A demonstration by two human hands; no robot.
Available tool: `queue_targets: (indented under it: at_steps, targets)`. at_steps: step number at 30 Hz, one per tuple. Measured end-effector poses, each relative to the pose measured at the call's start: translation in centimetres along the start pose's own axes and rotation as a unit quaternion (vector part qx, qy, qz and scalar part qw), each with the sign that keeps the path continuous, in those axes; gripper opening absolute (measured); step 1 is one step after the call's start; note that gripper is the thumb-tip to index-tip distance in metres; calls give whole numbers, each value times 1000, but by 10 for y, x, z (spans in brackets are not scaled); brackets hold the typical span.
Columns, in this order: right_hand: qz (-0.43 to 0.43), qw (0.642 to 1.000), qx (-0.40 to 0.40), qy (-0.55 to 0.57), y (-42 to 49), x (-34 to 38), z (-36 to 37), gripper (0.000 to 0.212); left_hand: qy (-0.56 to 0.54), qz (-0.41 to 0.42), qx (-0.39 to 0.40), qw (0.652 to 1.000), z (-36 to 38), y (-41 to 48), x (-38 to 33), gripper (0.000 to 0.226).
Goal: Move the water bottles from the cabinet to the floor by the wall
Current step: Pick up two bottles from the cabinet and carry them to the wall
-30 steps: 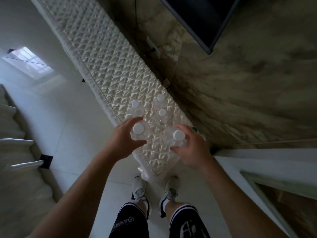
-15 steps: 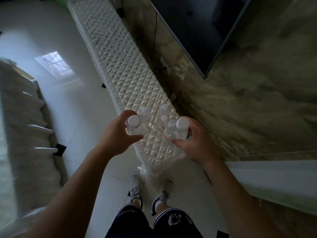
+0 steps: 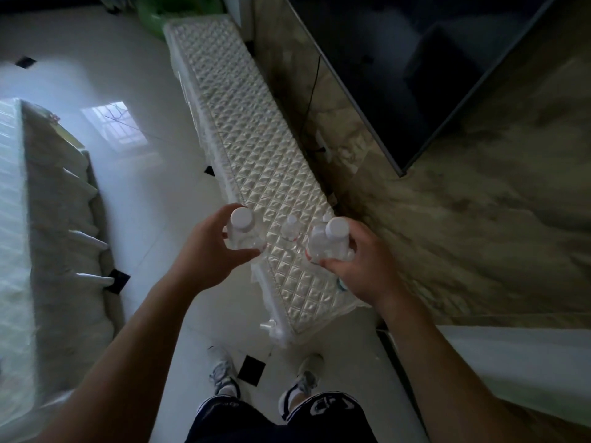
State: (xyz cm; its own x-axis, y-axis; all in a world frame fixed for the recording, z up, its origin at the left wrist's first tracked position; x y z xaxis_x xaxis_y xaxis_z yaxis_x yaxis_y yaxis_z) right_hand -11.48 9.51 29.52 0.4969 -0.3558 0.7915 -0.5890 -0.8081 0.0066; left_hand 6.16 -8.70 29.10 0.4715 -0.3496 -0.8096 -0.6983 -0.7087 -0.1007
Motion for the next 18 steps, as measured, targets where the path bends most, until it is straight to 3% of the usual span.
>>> queue_targets:
  at_steps: [18]
  targets:
    - [21,997,-75,-5,69,101,93,61,-11,44,30,999,-130,67,75,69]
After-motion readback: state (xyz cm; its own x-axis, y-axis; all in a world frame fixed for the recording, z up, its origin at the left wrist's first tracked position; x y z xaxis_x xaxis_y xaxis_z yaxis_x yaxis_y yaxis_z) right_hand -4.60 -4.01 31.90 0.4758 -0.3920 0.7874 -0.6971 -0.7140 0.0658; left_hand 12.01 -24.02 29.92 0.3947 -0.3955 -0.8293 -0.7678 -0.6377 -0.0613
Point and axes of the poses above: each hand's wrist, its own y-axis towards the middle knuckle, its own z-axis out of the palm, x = y × z, the point moved 10 cm from there along y, towards the middle knuckle, and after that the axes turned 5 degrees about -z, right-handed, at the moved point
